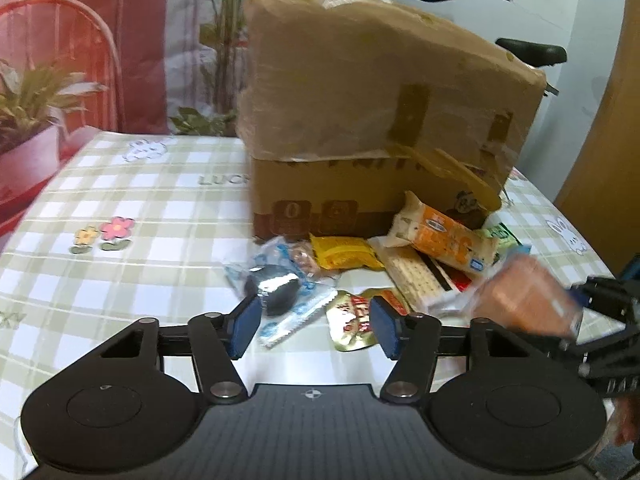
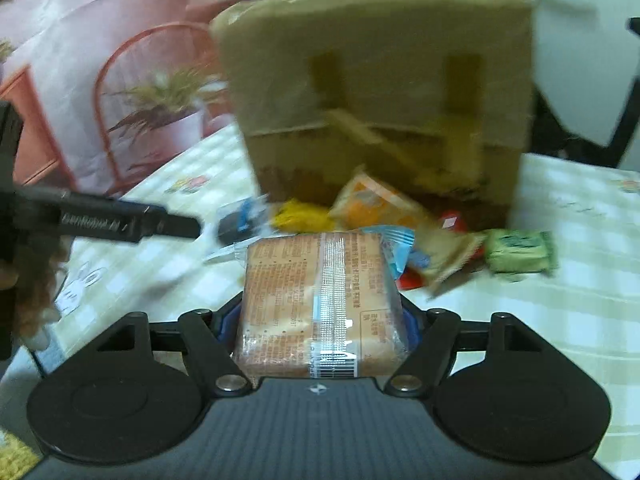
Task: Organize snacks
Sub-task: 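Grasp the wrapped biscuit block with the right tool while the left tool grasps the gold sachet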
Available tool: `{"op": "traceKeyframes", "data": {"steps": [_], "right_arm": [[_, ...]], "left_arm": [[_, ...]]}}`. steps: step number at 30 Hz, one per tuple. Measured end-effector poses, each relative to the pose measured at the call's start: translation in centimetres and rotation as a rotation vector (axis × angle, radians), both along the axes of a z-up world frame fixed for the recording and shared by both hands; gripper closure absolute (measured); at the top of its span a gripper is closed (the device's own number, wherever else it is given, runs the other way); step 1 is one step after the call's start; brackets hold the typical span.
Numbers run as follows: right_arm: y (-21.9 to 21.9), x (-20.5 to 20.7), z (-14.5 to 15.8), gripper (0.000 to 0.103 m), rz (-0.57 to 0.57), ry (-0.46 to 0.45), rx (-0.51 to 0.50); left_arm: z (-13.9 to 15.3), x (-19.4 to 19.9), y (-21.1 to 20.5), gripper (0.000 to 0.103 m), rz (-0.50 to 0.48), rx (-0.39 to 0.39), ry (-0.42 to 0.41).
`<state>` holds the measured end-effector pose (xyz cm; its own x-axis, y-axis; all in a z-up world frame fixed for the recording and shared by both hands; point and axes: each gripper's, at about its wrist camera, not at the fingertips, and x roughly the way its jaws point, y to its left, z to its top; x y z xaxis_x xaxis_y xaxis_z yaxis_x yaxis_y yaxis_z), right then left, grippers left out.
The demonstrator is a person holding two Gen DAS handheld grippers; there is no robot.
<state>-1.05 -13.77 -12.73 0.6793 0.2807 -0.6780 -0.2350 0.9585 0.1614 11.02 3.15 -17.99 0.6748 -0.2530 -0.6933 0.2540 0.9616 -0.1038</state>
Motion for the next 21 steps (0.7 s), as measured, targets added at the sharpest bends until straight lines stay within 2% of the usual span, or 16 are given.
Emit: {"op": "traceKeyframes", "data": {"steps": [4,6,10,16,21], "right_arm": [[-1.7,0.3,0.3,0.029,-0.102,-0.006,-0.020],[-2.2,0.3,0.4,0.029,-0.135,-0.010,-0.020],[-2.9,0.4,0.4,0.029,-0.158,-0.016,-0.022],[-3.6,0.2,0.2,0.029,-0.173,-0.008,-0.018],[-4.2,-0.1,0.3,0.029,-0.187,-0.005,-0.020]], "left_arm": [[-1.2,0.9,-1.4,0.054,-0.079,-0.006,0.021],[-1.5,1.5,-2.3,0.062,-0.116,0.009,0.029],[-2.1,3.7,-3.6,0.063,-0.163,-0.006,0.030],[-3.9,6.2,-5.5,0.062,-0.226,0.020,0.049],[-5.4,7.6,-4.9,0.062,-0.218,-0.007,0.104]]}}
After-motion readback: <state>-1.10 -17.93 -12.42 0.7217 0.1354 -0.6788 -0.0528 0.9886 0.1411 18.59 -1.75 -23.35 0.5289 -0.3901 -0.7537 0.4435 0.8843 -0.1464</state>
